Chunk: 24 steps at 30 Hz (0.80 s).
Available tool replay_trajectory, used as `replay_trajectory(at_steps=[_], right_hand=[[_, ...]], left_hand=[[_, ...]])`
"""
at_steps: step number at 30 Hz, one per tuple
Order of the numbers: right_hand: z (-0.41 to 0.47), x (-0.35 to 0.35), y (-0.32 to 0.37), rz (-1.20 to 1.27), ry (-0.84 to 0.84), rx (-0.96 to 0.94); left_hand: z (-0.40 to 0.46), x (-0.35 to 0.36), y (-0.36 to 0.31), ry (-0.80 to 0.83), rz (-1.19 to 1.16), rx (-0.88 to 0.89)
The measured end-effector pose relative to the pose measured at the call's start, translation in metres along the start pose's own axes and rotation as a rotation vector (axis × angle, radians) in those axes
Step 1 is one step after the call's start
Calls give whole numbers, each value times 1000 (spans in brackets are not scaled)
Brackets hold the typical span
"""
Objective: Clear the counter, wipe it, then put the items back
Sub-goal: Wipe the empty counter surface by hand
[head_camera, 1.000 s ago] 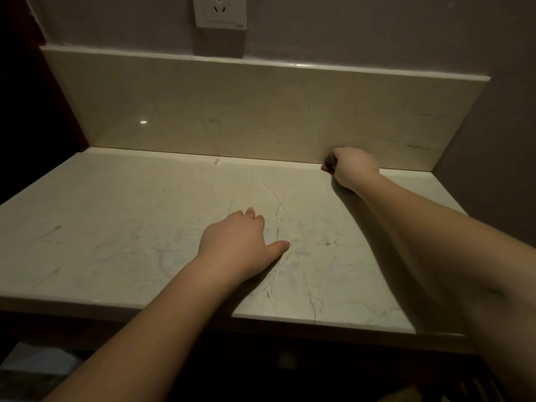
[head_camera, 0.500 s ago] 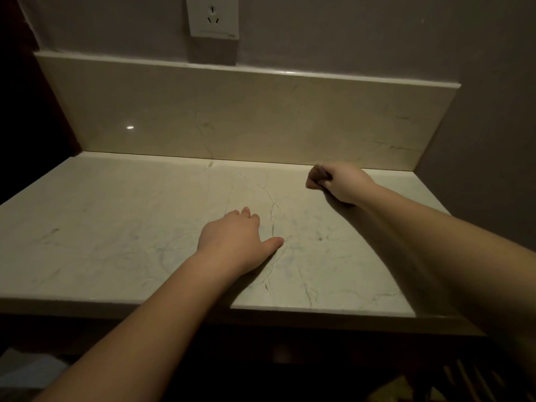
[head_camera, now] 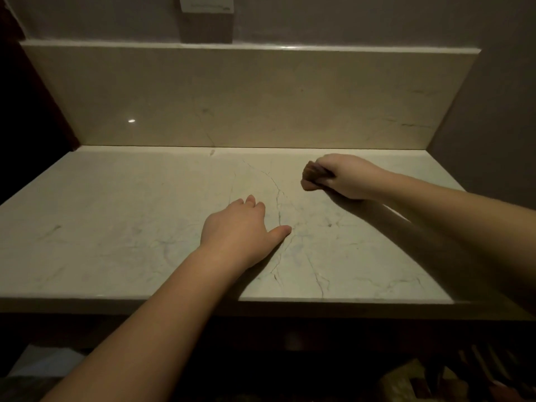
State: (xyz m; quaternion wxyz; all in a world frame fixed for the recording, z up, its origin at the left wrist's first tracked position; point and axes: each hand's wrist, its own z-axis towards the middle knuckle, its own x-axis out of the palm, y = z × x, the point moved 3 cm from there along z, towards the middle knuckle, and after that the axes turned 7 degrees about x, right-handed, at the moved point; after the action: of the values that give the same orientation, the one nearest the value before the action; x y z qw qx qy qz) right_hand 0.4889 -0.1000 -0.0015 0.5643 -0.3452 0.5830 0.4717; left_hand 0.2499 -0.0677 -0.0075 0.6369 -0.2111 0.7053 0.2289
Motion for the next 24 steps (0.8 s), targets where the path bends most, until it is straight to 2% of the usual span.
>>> replay_trajectory(at_steps=[8,17,20,24], right_hand=[[27,-3,-8,182,-66,190],[-88,-9,27,68,26,45],[-77,-13,27,101,47,106],[-44,-5,31,143,-38,224]], left_hand=[[3,0,1,12,19,6],[2,3,-1,-8,23,10],[2,0,1,6,23,16],[3,-3,1,6,33,16]])
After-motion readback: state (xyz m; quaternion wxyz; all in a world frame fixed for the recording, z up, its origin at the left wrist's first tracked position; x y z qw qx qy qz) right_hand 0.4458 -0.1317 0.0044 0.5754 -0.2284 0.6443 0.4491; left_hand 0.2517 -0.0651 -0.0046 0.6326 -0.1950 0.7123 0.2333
